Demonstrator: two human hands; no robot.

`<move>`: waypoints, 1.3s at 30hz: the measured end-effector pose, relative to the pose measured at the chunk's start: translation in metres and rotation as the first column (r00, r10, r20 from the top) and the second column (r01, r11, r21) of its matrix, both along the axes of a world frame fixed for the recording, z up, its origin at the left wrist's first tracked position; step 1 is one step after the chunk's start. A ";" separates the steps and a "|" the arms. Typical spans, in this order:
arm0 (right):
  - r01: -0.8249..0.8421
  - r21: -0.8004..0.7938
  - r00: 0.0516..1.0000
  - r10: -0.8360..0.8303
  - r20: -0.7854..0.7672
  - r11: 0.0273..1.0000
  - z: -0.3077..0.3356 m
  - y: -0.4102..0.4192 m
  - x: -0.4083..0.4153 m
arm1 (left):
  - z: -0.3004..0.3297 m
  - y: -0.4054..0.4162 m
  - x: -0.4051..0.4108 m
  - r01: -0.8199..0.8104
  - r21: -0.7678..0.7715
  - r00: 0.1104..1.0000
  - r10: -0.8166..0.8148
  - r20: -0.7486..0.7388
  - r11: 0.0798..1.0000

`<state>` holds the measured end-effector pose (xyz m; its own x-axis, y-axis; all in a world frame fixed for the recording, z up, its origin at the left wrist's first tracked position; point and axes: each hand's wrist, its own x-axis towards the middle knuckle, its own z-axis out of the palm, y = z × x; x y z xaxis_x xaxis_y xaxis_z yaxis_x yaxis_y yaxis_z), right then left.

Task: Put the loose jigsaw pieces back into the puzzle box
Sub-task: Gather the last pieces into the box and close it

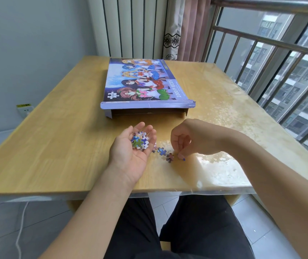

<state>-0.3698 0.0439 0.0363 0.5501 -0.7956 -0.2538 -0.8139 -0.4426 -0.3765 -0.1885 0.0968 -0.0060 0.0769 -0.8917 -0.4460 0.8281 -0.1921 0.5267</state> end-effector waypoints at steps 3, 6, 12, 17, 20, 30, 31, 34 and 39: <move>0.020 -0.025 0.999 -0.021 -0.031 0.999 0.007 -0.001 0.000 | 0.000 0.001 0.001 -0.003 0.006 1.000 0.003 0.003 1.000; 0.060 0.003 0.993 -0.059 -0.105 0.998 0.008 -0.001 -0.003 | 0.000 0.001 0.001 -0.006 0.009 1.000 0.006 0.007 1.000; 0.099 0.011 0.992 -0.098 -0.083 0.995 0.000 -0.001 -0.006 | 0.002 0.003 -0.008 0.016 0.009 1.000 -0.016 0.006 1.000; 0.080 0.034 0.993 -0.077 -0.093 0.996 0.000 -0.004 -0.004 | 0.002 0.004 -0.012 0.018 0.012 1.000 -0.018 0.008 1.000; 0.069 0.033 0.993 -0.065 -0.096 0.997 0.002 -0.003 -0.002 | 0.003 0.005 -0.013 0.027 0.011 1.000 -0.027 0.012 1.000; 0.020 0.043 0.991 -0.014 -0.131 0.999 0.007 -0.001 0.002 | 0.003 0.004 -0.013 0.029 0.015 1.000 -0.029 0.001 0.999; 0.009 0.038 0.993 -0.005 -0.118 0.999 0.007 0.001 0.002 | 0.003 0.003 -0.013 0.028 0.015 1.000 -0.028 0.000 0.999; 0.002 0.050 0.998 0.001 -0.064 0.999 0.004 0.003 0.001 | 0.004 0.004 -0.012 0.026 0.012 1.000 -0.026 0.000 1.000; 0.038 0.056 0.995 -0.032 -0.093 0.998 0.004 0.001 0.003 | 0.003 0.003 -0.013 0.026 0.013 1.000 -0.026 0.005 1.000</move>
